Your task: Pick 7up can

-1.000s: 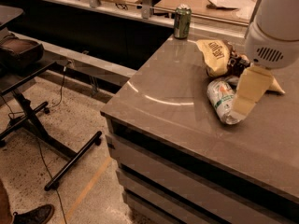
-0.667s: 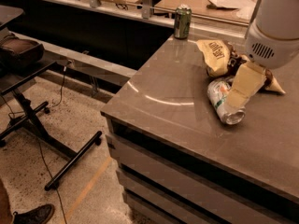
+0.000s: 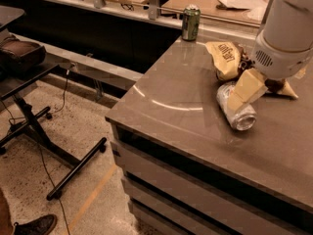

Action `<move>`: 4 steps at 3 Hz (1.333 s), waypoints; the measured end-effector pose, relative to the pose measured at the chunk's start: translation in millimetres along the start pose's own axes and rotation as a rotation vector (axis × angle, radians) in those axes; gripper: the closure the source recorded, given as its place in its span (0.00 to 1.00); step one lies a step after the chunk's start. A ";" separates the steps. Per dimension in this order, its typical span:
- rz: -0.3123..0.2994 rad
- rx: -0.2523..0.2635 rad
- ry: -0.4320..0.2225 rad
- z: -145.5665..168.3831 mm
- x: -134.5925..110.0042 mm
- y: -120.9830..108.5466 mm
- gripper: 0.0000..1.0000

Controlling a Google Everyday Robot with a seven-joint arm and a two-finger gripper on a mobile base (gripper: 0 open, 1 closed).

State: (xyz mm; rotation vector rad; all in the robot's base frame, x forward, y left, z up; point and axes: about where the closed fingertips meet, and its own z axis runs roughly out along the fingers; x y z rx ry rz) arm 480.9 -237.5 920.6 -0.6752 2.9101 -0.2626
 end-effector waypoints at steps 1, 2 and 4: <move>0.103 -0.018 0.018 18.0 1.1 5.3 0.00; 0.211 -0.045 0.059 47.9 7.9 13.0 0.00; 0.254 -0.070 0.090 77.6 6.5 23.4 0.00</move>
Offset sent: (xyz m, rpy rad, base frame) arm -0.0117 0.0000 -0.0685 0.0567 0.0888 -0.3004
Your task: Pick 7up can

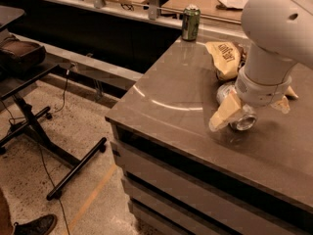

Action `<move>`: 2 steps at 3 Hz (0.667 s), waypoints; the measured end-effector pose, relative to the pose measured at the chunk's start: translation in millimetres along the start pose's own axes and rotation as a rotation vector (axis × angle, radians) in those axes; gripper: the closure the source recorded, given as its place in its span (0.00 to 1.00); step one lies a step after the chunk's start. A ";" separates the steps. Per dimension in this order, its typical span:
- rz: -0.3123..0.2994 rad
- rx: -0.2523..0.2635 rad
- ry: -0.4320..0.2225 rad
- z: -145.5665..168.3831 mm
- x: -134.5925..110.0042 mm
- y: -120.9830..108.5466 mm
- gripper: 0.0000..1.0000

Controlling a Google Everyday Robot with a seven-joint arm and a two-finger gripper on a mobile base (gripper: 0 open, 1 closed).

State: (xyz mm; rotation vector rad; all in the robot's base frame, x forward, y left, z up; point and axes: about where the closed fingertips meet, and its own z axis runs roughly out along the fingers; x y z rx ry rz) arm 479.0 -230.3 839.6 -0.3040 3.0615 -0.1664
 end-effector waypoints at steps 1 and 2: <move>-0.008 -0.001 0.011 5.9 -6.6 5.0 0.00; -0.010 -0.006 0.007 6.7 -7.7 5.6 0.02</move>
Offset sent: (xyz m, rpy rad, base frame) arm 0.0079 0.0088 -0.0099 -0.0082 0.0307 0.0038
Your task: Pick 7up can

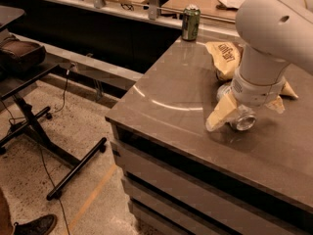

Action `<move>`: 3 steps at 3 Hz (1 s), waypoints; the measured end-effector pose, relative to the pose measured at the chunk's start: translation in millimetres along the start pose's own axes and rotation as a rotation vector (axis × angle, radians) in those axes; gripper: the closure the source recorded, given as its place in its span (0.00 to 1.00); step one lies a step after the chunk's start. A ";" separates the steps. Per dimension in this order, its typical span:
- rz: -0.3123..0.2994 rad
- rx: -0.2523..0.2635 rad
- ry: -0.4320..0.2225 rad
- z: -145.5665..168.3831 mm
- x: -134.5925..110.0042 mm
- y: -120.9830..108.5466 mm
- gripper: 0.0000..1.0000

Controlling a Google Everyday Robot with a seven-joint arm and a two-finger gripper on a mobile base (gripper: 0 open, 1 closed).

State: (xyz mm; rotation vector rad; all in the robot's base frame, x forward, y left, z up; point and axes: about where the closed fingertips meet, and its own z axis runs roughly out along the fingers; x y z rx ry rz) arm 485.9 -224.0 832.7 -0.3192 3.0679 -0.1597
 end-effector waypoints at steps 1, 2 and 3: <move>-0.004 -0.004 -0.007 0.8 -1.1 0.5 0.26; -0.008 -0.011 -0.017 0.5 -0.4 -0.3 0.48; -0.022 -0.028 -0.029 -2.1 -1.6 -0.6 0.79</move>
Offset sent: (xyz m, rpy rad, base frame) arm -0.0012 -0.0019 -0.0006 0.0227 -0.0134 0.0154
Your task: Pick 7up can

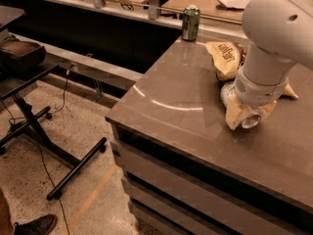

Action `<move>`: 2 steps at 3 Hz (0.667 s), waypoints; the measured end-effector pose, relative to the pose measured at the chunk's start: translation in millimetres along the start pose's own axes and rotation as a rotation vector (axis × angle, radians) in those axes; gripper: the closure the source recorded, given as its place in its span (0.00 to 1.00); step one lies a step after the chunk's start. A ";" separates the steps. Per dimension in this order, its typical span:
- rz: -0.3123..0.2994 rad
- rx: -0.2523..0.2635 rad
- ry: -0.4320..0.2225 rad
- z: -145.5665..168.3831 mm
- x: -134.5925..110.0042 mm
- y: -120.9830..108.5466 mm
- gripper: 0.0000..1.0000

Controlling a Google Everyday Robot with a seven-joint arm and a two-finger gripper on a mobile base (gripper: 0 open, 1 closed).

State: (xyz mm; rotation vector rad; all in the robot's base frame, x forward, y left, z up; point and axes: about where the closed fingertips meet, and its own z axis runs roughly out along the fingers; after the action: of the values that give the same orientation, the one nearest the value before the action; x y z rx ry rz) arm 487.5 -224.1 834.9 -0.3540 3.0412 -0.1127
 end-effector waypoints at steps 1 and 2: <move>-0.013 -0.019 -0.016 -8.6 -2.6 -0.1 1.00; -0.029 -0.042 -0.050 -24.2 -8.6 0.3 1.00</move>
Offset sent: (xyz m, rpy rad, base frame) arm 0.0111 0.0068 0.0465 0.0865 -0.0647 0.0627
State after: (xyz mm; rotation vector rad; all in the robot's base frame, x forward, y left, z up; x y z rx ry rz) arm 493.7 -220.2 859.6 -0.3982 2.9932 -0.0417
